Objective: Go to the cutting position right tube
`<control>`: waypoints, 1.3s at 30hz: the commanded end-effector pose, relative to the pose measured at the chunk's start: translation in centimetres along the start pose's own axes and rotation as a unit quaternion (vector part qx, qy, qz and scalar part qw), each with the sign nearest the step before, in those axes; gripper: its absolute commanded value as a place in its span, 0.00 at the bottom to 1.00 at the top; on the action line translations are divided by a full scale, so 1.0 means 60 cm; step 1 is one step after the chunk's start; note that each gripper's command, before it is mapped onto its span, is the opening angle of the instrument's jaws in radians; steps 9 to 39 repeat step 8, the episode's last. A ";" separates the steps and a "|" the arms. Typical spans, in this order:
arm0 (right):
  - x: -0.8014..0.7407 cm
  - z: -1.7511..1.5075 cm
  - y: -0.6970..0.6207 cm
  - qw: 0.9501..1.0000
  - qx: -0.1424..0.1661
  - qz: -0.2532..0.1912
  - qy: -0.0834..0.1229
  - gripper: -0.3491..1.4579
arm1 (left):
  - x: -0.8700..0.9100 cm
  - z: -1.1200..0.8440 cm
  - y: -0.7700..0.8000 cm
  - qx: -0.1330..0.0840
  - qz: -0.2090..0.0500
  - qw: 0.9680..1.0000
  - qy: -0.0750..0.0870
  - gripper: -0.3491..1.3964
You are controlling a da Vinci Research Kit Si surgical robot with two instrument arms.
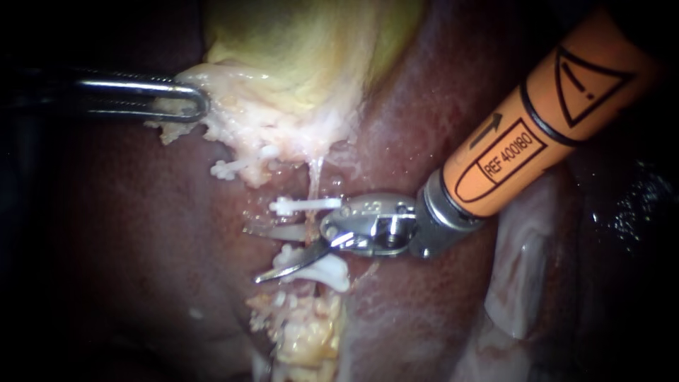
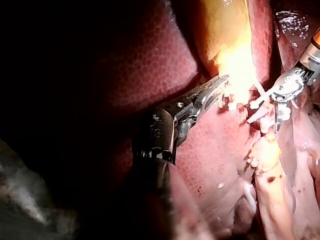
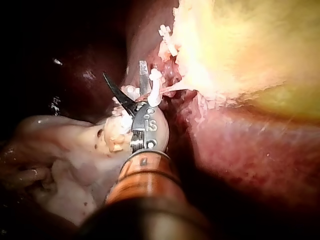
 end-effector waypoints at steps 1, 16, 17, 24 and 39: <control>0.0000 0.0000 0.0001 1.000 -0.001 0.003 0.000 0.92 | 0.0000 0.0000 0.0000 0.000 0.000 1.000 0.000 0.00; -0.0005 0.0001 0.0003 1.000 -0.002 0.017 -0.001 0.92 | 0.0000 0.0001 0.0000 0.000 0.000 1.000 0.000 0.00; -0.0005 0.0001 0.0003 1.000 -0.002 0.017 -0.001 0.92 | 0.0000 0.0001 0.0000 0.000 0.000 1.000 0.000 0.00; -0.0005 0.0001 0.0003 1.000 -0.002 0.017 -0.001 0.92 | 0.0000 0.0001 0.0000 0.000 0.000 1.000 0.000 0.00; -0.0005 0.0001 0.0003 1.000 -0.002 0.017 -0.001 0.92 | 0.0000 0.0001 0.0000 0.000 0.000 1.000 0.000 0.00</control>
